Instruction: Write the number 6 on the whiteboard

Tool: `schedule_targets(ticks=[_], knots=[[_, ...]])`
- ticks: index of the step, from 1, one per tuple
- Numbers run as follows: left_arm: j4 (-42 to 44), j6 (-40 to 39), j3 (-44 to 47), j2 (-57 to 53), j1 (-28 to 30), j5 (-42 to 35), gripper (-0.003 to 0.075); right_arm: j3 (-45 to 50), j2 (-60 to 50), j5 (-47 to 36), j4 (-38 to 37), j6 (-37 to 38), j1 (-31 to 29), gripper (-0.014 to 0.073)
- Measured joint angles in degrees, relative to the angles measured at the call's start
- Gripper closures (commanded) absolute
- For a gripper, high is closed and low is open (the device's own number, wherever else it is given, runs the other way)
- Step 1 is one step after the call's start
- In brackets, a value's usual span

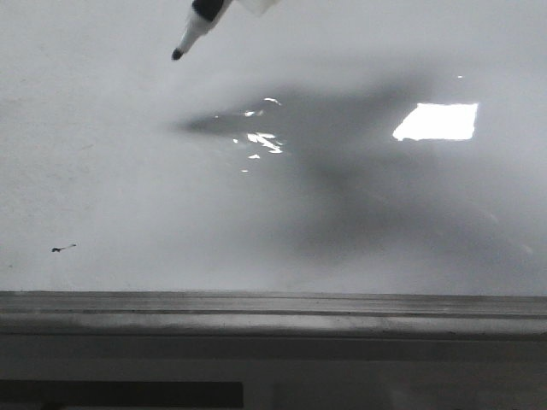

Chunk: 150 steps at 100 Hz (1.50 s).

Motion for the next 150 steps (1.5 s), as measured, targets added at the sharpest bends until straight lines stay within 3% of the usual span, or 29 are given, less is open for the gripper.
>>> schedule_targets(ticks=[32, 52, 65, 86, 115, 129, 150], knots=[[-2.2, 0.0, 0.0, -0.1, 3.2, 0.4, 0.0354, -4.8, 7.6, 3.0, -0.3, 0.3, -3.3, 0.0655], [-2.3, 0.0, 0.0, -0.1, 3.2, 0.4, 0.0354, -0.5, 11.1, 6.8, 3.1, 0.9, 0.9, 0.0655], [-2.3, 0.0, 0.0, -0.1, 3.2, 0.4, 0.0354, 2.1, 9.6, 8.9, 3.2, 1.4, 0.6, 0.0655], [-2.3, 0.0, 0.0, -0.1, 3.2, 0.4, 0.0354, -0.5, 9.7, 7.3, 1.4, 1.1, 0.0, 0.0655], [-4.4, 0.0, 0.0, -0.1, 3.1, 0.5, 0.0354, -1.5, 8.9, 7.0, -0.6, -0.8, 6.3, 0.0657], [-6.2, 0.0, 0.0, 2.0, -0.6, 0.5, 0.0354, -1.5, 7.3, 7.4, -1.6, -2.1, 9.5, 0.0657], [-4.4, 3.7, 0.1, 9.2, -12.8, -1.1, 0.0354, -1.5, 7.3, 8.2, -1.9, -2.2, 10.7, 0.0657]])
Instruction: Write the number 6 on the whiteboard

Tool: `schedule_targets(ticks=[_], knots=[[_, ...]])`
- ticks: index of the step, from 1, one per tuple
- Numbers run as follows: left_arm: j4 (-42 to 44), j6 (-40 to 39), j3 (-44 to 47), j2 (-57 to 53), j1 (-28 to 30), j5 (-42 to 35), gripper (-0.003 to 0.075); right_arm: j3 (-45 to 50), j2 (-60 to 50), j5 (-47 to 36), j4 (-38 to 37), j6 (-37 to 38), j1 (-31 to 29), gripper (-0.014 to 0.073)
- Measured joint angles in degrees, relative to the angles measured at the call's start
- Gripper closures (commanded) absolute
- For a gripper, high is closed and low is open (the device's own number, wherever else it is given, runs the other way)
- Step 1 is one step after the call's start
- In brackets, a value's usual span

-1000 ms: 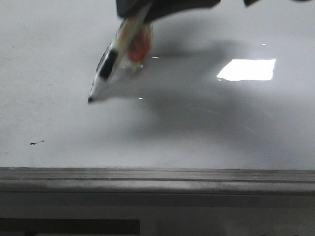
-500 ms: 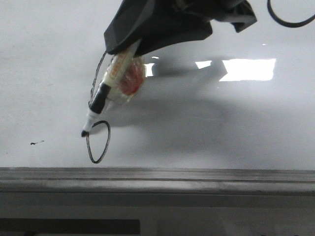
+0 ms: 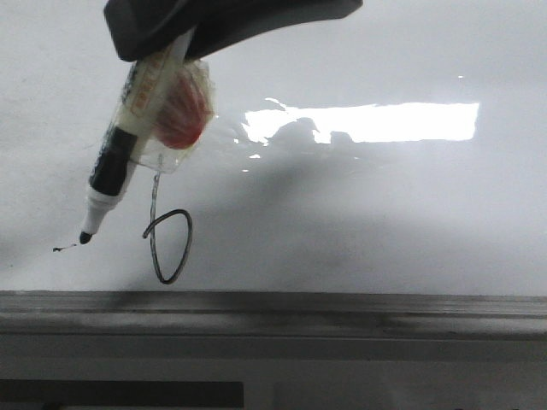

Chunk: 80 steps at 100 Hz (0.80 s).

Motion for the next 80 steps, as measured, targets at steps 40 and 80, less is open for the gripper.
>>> schedule_targets(ticks=[40, 80], knots=[[3.8, 0.8, 0.0, 15.7, -2.1, -10.8, 0.0472, 0.0, 0.0, 0.1, 0.0, -0.1, 2.6, 0.0657], [-1.1, 1.0, 0.0, 16.3, -1.7, -11.1, 0.0739, 0.0, 0.0, -0.8, -0.1, -0.5, 1.9, 0.0025]])
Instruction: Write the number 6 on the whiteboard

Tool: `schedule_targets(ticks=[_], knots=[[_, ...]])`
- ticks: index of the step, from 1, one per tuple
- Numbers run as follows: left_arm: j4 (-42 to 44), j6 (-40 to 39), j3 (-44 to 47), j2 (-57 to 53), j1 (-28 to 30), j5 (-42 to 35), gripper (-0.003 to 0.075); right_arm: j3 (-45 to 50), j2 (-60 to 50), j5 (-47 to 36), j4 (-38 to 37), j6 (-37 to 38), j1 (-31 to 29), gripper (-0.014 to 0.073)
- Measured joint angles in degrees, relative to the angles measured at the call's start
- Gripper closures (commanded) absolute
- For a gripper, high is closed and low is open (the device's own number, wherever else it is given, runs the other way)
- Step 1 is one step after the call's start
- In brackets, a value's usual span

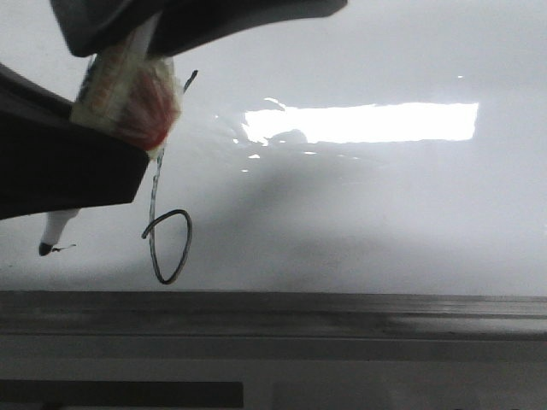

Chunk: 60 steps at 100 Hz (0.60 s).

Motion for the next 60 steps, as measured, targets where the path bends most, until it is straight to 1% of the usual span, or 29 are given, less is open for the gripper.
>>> schedule_targets(ticks=[4, 8, 14, 19, 26, 31, 39, 52, 57, 60], knots=[[-3.1, 0.0, 0.0, 0.0, 0.0, 0.3, 0.0739, 0.0, 0.0, 0.0, -0.1, 0.0, 0.0, -0.0025], [-8.0, -0.1, 0.0, 0.0, 0.5, 0.7, 0.0739, 0.0, 0.0, 0.0, -0.1, 0.0, -0.2, -0.0022], [-16.2, -0.2, 0.0, 0.1, 1.9, 1.3, 0.074, 0.0, 0.0, 0.0, -0.2, 0.0, -0.6, 0.0017], [-23.9, -0.3, 0.0, 0.6, 4.2, 2.0, 0.074, 0.0, -0.1, 0.0, -0.2, 0.0, -1.0, 0.0058], [-31.5, -0.3, 0.0, 2.0, 7.5, 3.3, 0.0739, 0.0, -0.1, 0.4, 0.0, 0.0, -1.1, 0.0113], [-35.3, -0.4, 0.0, 3.2, 9.8, 4.1, 0.0739, 0.0, -0.1, 0.5, 0.3, 0.0, -1.1, 0.0141], [-38.4, -0.5, -0.4, 5.5, 12.4, 5.3, 0.0739, 0.0, -0.1, 0.9, 0.4, 0.0, -1.1, 0.0168], [-39.8, -0.6, -2.2, 7.8, 12.8, 6.2, 0.0736, 0.0, -0.1, 1.5, 0.5, 0.0, -1.1, 0.0179], [-39.9, -0.6, -2.8, 8.2, 12.8, 6.2, 0.0714, 0.0, -0.1, 1.6, 0.5, 0.0, -1.1, 0.0179], [-40.0, -0.6, -3.1, 8.3, 12.8, 6.2, 0.0675, 0.0, -0.1, 1.8, 0.5, 0.0, -1.1, 0.0179]])
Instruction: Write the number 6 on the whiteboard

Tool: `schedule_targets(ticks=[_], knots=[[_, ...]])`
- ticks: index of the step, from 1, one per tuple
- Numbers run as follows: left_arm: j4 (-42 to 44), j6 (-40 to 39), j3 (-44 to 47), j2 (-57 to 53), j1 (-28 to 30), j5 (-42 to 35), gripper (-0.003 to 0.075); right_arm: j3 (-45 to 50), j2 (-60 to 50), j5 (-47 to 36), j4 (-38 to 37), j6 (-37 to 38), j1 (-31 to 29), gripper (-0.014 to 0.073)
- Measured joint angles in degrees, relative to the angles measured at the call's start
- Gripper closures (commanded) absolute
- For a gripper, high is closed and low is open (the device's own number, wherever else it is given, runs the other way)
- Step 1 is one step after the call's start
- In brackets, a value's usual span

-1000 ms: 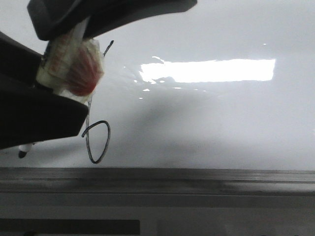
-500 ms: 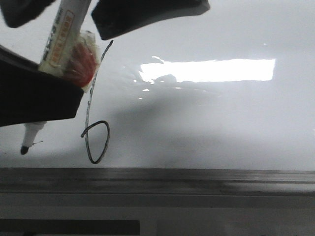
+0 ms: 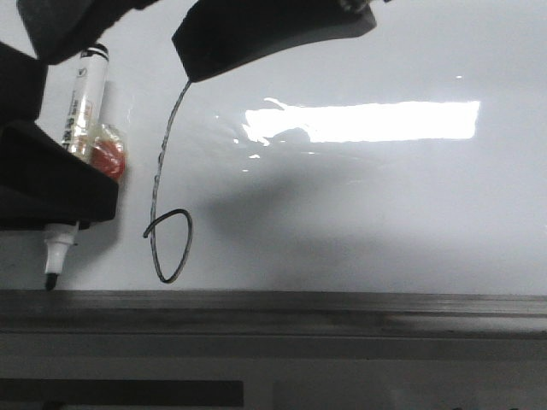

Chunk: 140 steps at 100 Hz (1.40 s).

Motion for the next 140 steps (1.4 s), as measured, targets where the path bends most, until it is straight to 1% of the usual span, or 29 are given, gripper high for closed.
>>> schedule_targets(ticks=[3, 8, 13, 18, 19, 20, 23, 29, 38, 43, 48, 49, 50, 54, 57, 58, 59, 60, 61, 62, 64, 65, 67, 76, 84, 105, 114, 129, 140], knots=[[0.0, 0.0, -0.2, 0.2, 0.0, 0.0, 0.0631, 0.0, 0.0, 0.0, 0.0, 0.0, 0.0, 0.0179], [0.0, 0.0, -0.5, 0.2, 0.0, -0.1, 0.0531, 0.0, 0.0, 0.1, 0.0, 0.0, 0.0, 0.0179], [-0.1, 0.0, -0.5, 0.2, 0.0, -0.4, 0.0402, 0.0, 0.0, 0.3, 0.0, 0.0, 0.0, 0.0179], [-0.1, 0.0, -0.7, 0.2, 0.0, -0.4, 0.0307, 0.0, 0.0, 0.3, 0.0, 0.0, 0.0, 0.0179], [-0.1, 0.0, -0.7, 0.2, 0.0, -0.2, 0.0307, 0.0, 0.0, 0.3, 0.0, 0.0, 0.0, 0.0179], [-0.1, 0.0, -0.8, 0.2, 0.0, -0.2, 0.0277, 0.0, 0.0, 0.3, 0.0, 0.0, 0.0, 0.0179], [-0.1, 0.0, -0.9, 0.2, 0.0, 0.0, 0.0248, 0.0, 0.0, 0.3, 0.0, 0.0, 0.0, 0.0179], [-0.8, 0.0, -1.3, -0.1, 0.0, 0.4, 0.023, 0.0, 0.0, 0.3, 0.0, 0.0, 0.0, 0.0179], [-1.5, 0.0, -1.3, -1.0, 0.0, 0.7, 0.0241, 0.0, 0.0, 0.4, 0.0, 0.0, 0.0, 0.018], [-1.6, 0.0, -1.3, -1.8, 0.0, 0.8, 0.0249, 0.0, 0.0, 0.4, 0.0, 0.0, 0.0, 0.0202], [-1.6, 0.0, -1.2, -3.0, 0.0, 1.0, 0.0275, 0.0, -0.1, 0.8, 0.0, 0.0, 0.0, 0.0271], [-1.6, 0.0, -1.1, -3.1, 0.0, 1.0, 0.0281, 0.0, -0.3, 1.0, 0.0, 0.0, 0.0, 0.032], [-1.6, 0.0, -1.1, -3.5, 0.1, 1.1, 0.0289, 0.0, -0.4, 1.2, 0.0, 0.0, 0.0, 0.032], [-1.6, 0.0, -0.9, -5.1, 0.3, 1.5, 0.0357, 0.0, -0.9, 1.5, 0.0, 0.0, 0.0, 0.0442], [-1.6, 0.0, -0.7, -6.5, 0.5, 1.8, 0.0427, 0.0, -1.5, 1.8, 0.0, 0.0, 0.0, 0.0531], [-1.6, 0.1, -0.7, -6.9, 0.5, 1.9, 0.0468, 0.0, -1.7, 2.0, 0.1, 0.0, 0.0, 0.0575], [-1.6, 0.1, -0.7, -7.7, 0.5, 2.0, 0.049, 0.0, -2.1, 2.0, 0.1, 0.0, 0.0, 0.0596], [-1.6, 0.3, -0.7, -8.2, 0.5, 2.2, 0.0536, 0.0, -2.2, 2.0, 0.1, 0.0, 0.0, 0.0638], [-1.6, 0.2, -0.7, -9.1, 0.5, 2.3, 0.056, 0.0, -2.4, 2.1, 0.1, 0.0, 0.0, 0.0658], [-1.6, 0.4, -0.7, -9.6, 0.5, 2.5, 0.0608, 0.1, -2.8, 2.1, 0.1, 0.0, 0.0, 0.0667], [-1.6, 0.6, -0.7, -11.1, 0.6, 2.6, 0.0657, 0.2, -3.4, 2.1, 0.1, 0.0, 0.0, 0.0657], [-1.6, 0.7, -0.7, -11.6, 0.6, 2.7, 0.0706, 0.2, -3.7, 2.1, 0.1, 0.0, 0.0, 0.0653], [-1.6, 1.1, -0.6, -13.2, 0.6, 2.9, 0.0736, 0.5, -4.4, 2.1, 0.1, 0.0, 0.0, 0.0648], [-0.1, 3.6, 0.0, -20.7, 0.6, 3.1, 0.0739, 2.5, -8.1, 0.9, 0.0, 0.0, 0.0, 0.0647], [1.6, 5.0, 1.3, -27.1, 0.6, 3.1, 0.0739, 5.8, -11.9, -2.5, -0.2, 0.0, 0.0, 0.0647], [7.5, 6.1, 8.0, -43.3, 0.6, 2.1, 0.0739, 19.6, -22.9, -15.4, -0.2, 0.0, 0.0, 0.0647], [9.1, 6.2, 11.5, -49.8, 0.6, 2.1, 0.0739, 25.8, -27.8, -19.4, -0.2, 0.0, 0.0, 0.0647], [11.4, 6.3, 16.6, -58.0, 0.6, 2.1, 0.0739, 34.0, -36.0, -21.4, -0.2, 0.0, 0.0, 0.0647], [12.3, 6.3, 19.4, -59.7, 0.6, 2.1, 0.0739, 37.8, -41.0, -21.5, -0.2, 0.0, 0.0, 0.0647]])
